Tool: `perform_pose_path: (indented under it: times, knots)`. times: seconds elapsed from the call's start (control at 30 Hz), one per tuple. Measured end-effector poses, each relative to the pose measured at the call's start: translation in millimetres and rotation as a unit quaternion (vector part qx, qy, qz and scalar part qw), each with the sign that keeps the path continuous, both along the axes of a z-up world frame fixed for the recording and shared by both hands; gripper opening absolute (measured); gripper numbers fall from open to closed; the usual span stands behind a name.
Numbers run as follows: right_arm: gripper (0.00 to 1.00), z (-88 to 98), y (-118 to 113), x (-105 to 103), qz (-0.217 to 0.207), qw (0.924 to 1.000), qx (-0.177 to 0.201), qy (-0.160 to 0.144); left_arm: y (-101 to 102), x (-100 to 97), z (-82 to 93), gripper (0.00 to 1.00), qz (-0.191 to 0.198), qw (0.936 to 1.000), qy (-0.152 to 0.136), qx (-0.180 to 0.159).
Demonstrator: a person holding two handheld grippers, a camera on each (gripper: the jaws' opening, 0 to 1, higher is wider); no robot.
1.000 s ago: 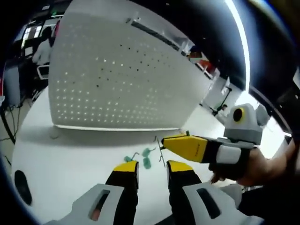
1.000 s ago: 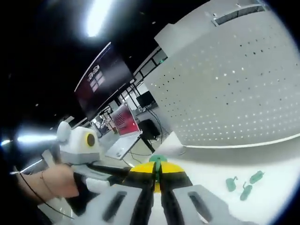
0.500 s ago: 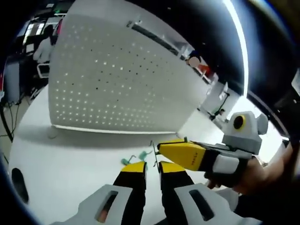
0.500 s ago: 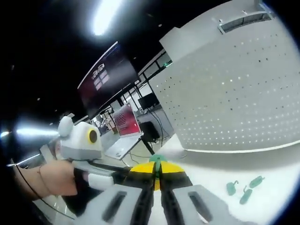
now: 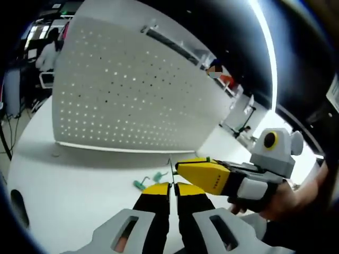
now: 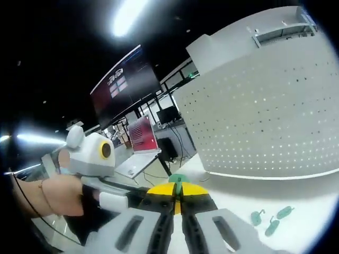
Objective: Insert the hook assembly into the mounting plate slot until the hook locks in place.
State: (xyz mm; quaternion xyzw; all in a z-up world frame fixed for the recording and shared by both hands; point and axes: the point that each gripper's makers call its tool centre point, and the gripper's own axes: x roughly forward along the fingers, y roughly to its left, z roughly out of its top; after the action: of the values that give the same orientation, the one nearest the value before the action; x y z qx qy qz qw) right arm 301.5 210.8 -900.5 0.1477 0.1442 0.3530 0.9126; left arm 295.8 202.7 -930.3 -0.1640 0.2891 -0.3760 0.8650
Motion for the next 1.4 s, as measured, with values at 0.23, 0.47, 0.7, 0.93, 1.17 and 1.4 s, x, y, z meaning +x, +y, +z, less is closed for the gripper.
perform_pose_path:
  times: [0.23, 0.47, 0.7, 0.93, 1.17, 1.4]
  knots:
    - [0.0, 2.3, 2.4, -1.8, 0.005, 0.9997, -0.022, -0.011, 1.2, -1.1, 2.2, 0.01, 0.007, 0.9994, 0.008, -0.032]
    - [0.0, -1.0, 3.3, -3.4, 0.011, 0.9994, -0.031, 0.005, 1.8, -3.8, 0.5, 0.01, 0.008, 0.9994, 0.009, -0.033]
    - [0.02, 4.8, 1.6, -0.5, 0.014, 0.9995, -0.011, 0.027, 3.2, -0.1, 3.8, 0.01, 0.006, 0.9998, -0.013, -0.011]
    - [0.08, 12.1, -9.0, -3.9, 0.017, 0.9987, 0.01, 0.048, 12.9, 6.2, 6.0, 0.01, 0.013, 0.9978, -0.055, 0.035]
    - [0.09, 12.1, -6.0, -8.0, 0.022, 0.9972, 0.028, 0.065, 12.5, 9.3, 16.9, 0.01, 0.01, 0.9912, -0.111, 0.071]
    - [0.07, 16.6, -2.0, -3.1, 0.019, 0.9964, 0.047, 0.067, 5.4, 7.0, 25.5, 0.01, -0.002, 0.9855, -0.149, 0.082]
